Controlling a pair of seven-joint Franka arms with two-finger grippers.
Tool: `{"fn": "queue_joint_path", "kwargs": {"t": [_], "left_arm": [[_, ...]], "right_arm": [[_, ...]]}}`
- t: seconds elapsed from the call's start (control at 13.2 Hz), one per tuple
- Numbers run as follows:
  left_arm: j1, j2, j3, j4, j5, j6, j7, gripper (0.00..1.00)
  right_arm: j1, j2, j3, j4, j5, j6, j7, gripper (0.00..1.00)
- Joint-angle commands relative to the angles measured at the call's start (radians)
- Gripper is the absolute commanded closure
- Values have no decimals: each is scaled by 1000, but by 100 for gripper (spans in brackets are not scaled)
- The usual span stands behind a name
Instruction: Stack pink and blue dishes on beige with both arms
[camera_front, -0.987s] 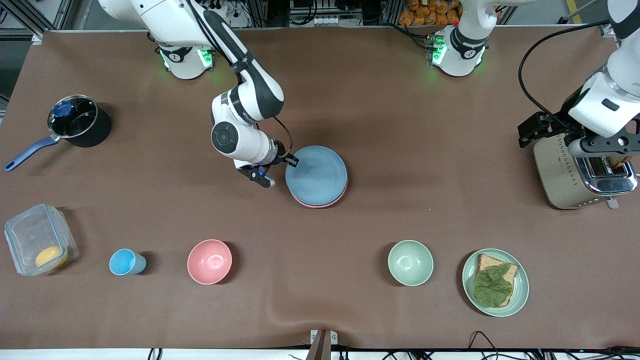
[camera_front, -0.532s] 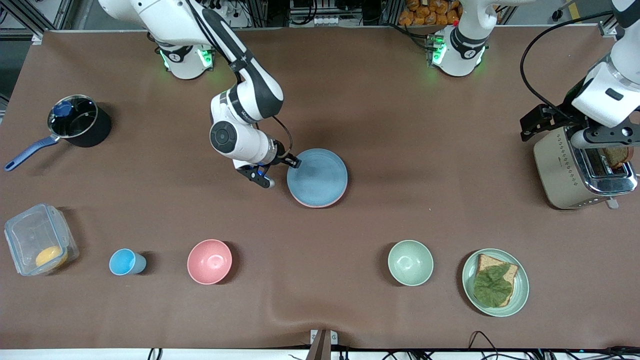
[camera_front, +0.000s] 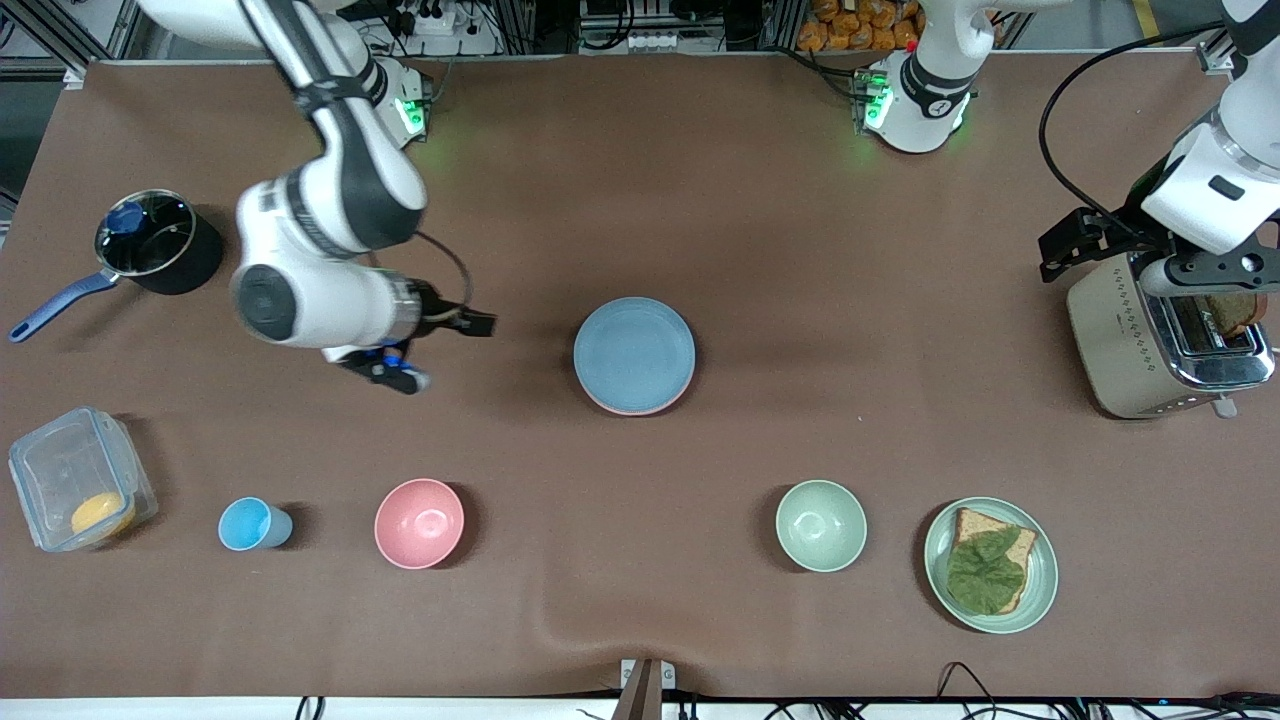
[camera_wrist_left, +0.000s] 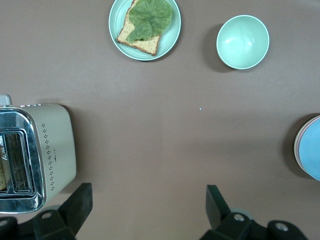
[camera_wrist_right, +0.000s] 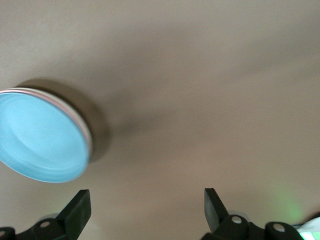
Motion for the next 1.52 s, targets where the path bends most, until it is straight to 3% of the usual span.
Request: {"fn": "queue_joint_path", "kwargs": {"t": [0.0, 0.23, 0.38, 0.84, 1.44], "left_arm": [[3, 9, 5, 53, -5, -67, 14, 0], [4, 22, 5, 79, -4, -91, 14, 0], [4, 23, 5, 79, -10, -94, 14, 0], [1, 22, 5, 79, -30, -106, 12, 0], [4, 19, 5, 82, -24, -118, 12, 0]], "right_arm": [[-118, -34, 18, 64, -92, -84, -167, 0], [-179, -45, 17, 215, -285, -201, -325, 0], [-243, -63, 15, 304, -287, -284, -414, 0], [-254, -249, 17, 309, -301, -289, -490, 0], [-261, -262, 15, 309, -333, -286, -524, 0]]}}
